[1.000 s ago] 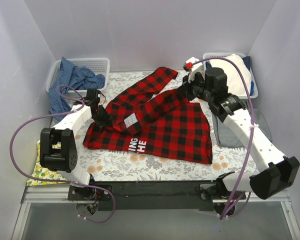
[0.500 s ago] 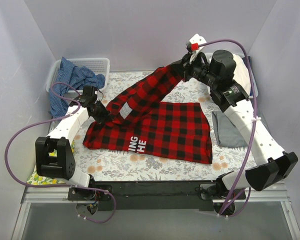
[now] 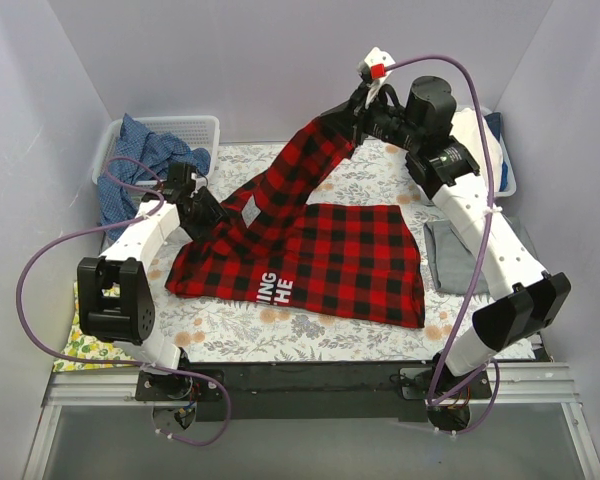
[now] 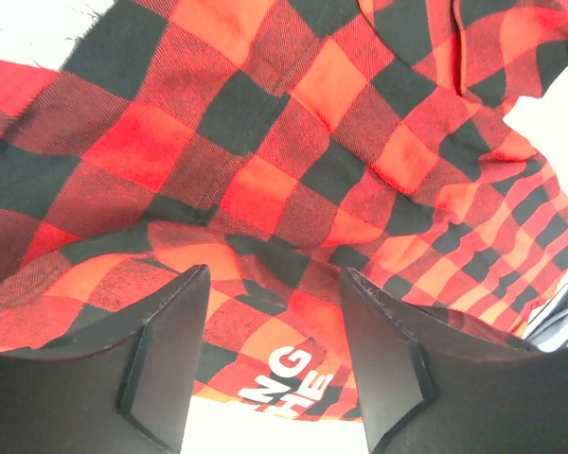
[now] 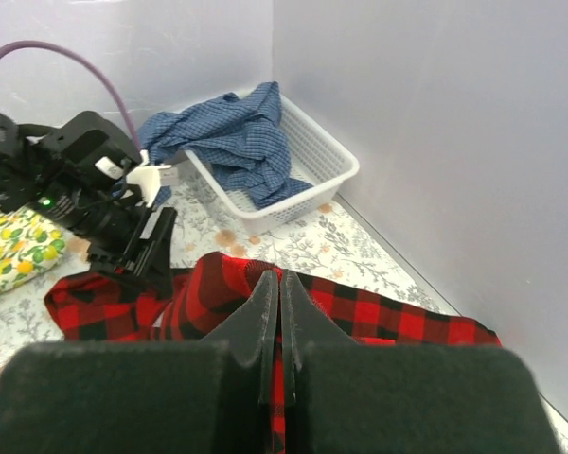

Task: Fold and stack the long sleeve shirts
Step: Fold the shirt

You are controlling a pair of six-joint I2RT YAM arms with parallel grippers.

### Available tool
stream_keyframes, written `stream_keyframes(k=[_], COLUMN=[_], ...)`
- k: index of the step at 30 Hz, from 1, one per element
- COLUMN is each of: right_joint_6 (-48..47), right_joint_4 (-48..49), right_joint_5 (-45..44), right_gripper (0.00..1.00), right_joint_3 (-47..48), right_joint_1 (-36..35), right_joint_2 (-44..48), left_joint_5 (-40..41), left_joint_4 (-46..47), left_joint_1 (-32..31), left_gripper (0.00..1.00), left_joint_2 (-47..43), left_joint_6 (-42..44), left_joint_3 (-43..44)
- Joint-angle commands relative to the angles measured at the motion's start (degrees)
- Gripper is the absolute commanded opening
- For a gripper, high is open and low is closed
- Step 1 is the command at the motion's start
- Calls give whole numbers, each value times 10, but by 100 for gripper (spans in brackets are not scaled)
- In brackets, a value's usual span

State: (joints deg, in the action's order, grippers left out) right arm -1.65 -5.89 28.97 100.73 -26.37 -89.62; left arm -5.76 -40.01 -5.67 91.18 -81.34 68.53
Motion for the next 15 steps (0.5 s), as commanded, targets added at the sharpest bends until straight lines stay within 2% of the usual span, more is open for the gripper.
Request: stream_keyframes(k=[1, 5, 8, 9, 15], right_joint_6=[10, 12, 28, 29, 41], right_joint_4=[31, 28, 28, 28, 28], right_joint_5=[62, 99, 94, 89, 54], right_gripper=[1, 1, 1, 1, 1], right_joint_3=[5, -43, -61, -65, -33], right_joint_1=[1, 1, 2, 1, 1], right_joint_2=[29, 44, 39, 37, -6], left_joint_5=[24, 4, -44, -84, -195], left_joint_4=[-6, -13, -24, -24, 24], left_joint_1=[15, 29, 29, 30, 13], left_gripper=[58, 60, 58, 57, 58], left_joint_2=[-34, -46, -47, -58, -122], left_joint_6=[-3, -1, 7, 9, 76], left_joint_3=[27, 34, 41, 36, -46])
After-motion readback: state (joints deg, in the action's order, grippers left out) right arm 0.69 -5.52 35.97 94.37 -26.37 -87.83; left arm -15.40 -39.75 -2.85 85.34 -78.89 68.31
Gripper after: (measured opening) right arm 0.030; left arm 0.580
